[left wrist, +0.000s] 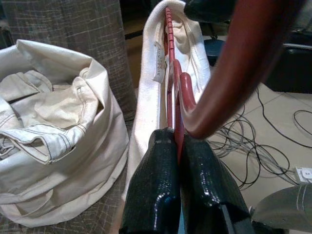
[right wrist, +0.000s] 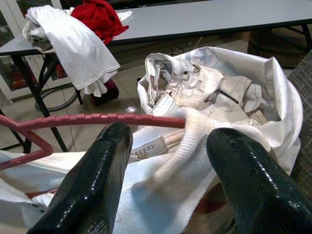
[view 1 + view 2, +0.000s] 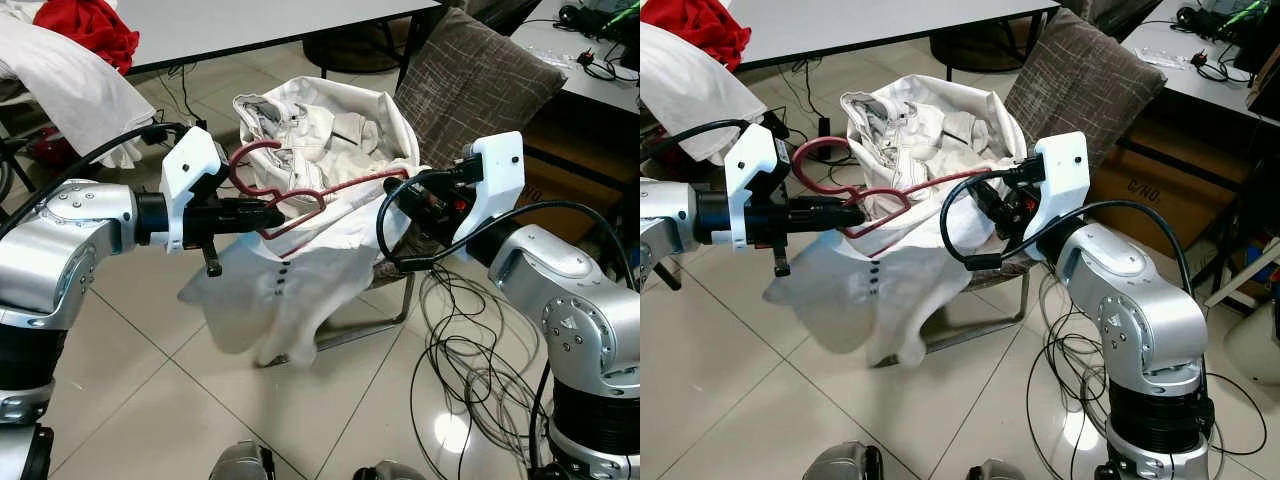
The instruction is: Hang hanger
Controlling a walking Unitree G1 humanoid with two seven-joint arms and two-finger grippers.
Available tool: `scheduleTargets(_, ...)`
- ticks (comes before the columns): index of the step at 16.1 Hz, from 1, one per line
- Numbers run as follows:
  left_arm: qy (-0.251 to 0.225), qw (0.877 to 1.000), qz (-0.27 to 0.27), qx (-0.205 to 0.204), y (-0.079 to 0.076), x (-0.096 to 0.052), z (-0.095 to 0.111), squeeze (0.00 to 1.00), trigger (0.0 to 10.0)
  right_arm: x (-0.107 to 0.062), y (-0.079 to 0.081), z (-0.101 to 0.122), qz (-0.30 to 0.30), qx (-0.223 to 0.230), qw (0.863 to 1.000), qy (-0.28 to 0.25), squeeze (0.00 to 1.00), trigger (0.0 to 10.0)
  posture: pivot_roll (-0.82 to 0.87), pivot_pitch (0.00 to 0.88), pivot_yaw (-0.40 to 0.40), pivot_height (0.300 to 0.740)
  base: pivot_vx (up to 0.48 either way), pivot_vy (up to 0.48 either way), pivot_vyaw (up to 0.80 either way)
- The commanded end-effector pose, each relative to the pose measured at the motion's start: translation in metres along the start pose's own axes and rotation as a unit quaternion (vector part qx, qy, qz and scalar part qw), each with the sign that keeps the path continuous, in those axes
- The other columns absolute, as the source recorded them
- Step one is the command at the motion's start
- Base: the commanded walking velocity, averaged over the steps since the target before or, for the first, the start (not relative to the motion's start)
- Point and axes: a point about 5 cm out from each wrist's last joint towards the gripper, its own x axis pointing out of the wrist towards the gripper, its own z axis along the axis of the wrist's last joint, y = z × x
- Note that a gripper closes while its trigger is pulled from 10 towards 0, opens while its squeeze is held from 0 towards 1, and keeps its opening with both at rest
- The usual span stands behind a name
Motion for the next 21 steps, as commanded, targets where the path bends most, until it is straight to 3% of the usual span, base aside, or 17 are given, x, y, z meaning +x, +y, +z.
scheduleTargets(1, -0.011, 1.0, -0.013, 0.022, -0.003, 0.0, 0.011, 0.0, 0.0, -0.002, -0.002, 0.0, -0.003, 0.008, 1.0, 0.0, 0.0, 10.0, -0.02, 0.058, -0.012, 0.74, 0.0, 0.0, 0.0)
scheduleTargets(3, -0.012, 1.0, -0.014, 0.022, -0.003, 0.0, 0.011, 0.0, 0.0, -0.001, -0.002, -0.001, -0.004, 0.011, 1.0, 0.002, 0.0, 10.0, -0.02, 0.06, -0.013, 0.74, 0.0, 0.0, 0.0)
scheduleTargets(5, -0.012, 1.0, -0.013, 0.022, -0.002, -0.001, 0.012, 0.0, 0.0, -0.001, -0.003, -0.001, -0.003, 0.017, 1.0, 0.004, 0.0, 0.0, -0.02, 0.063, -0.014, 0.74, 0.0, 0.0, 0.0)
scheduleTargets(10, -0.019, 0.999, -0.022, 0.028, -0.004, -0.001, 0.016, 0.0, 0.0, -0.002, -0.009, -0.012, -0.017, 0.014, 0.999, 0.035, 0.0, 0.0, -0.02, 0.068, -0.018, 0.74, 0.0, 0.0, 0.0)
scheduleTargets(11, -0.02, 0.999, -0.024, 0.029, -0.005, -0.001, 0.017, 0.0, 0.0, -0.002, -0.01, -0.012, -0.021, 0.013, 0.999, 0.037, 0.0, 0.5, -0.02, 0.068, -0.018, 0.74, 0.0, 0.0, 0.0)
scheduleTargets(13, -0.021, 0.999, -0.032, 0.03, -0.007, -0.002, 0.018, 0.0, 0.0, -0.002, -0.011, -0.013, -0.022, 0.015, 0.999, 0.039, 0.0, 0.7, -0.02, 0.07, -0.019, 0.74, 0.0, 0.0, 0.0)
scheduleTargets(15, -0.023, 0.999, -0.038, 0.03, -0.009, -0.002, 0.02, 0.0, 0.0, -0.001, -0.012, -0.014, -0.023, 0.015, 0.999, 0.041, 0.0, 0.5, -0.02, 0.068, -0.02, 0.74, 0.0, 0.0, 0.0)
scheduleTargets(16, -0.023, 0.998, -0.04, 0.031, -0.009, -0.001, 0.021, 0.0, 0.0, -0.001, -0.012, -0.013, -0.024, 0.016, 0.999, 0.041, 0.0, 0.0, -0.02, 0.068, -0.021, 0.74, 0.0, 0.0, 0.0)
scheduleTargets(21, -0.023, 0.998, -0.042, 0.032, -0.01, -0.002, 0.022, 0.0, 0.0, 0.0, -0.015, -0.012, -0.029, 0.016, 0.999, 0.039, 0.0, 0.0, -0.02, 0.066, -0.022, 0.74, 0.0, 0.0, 0.0)
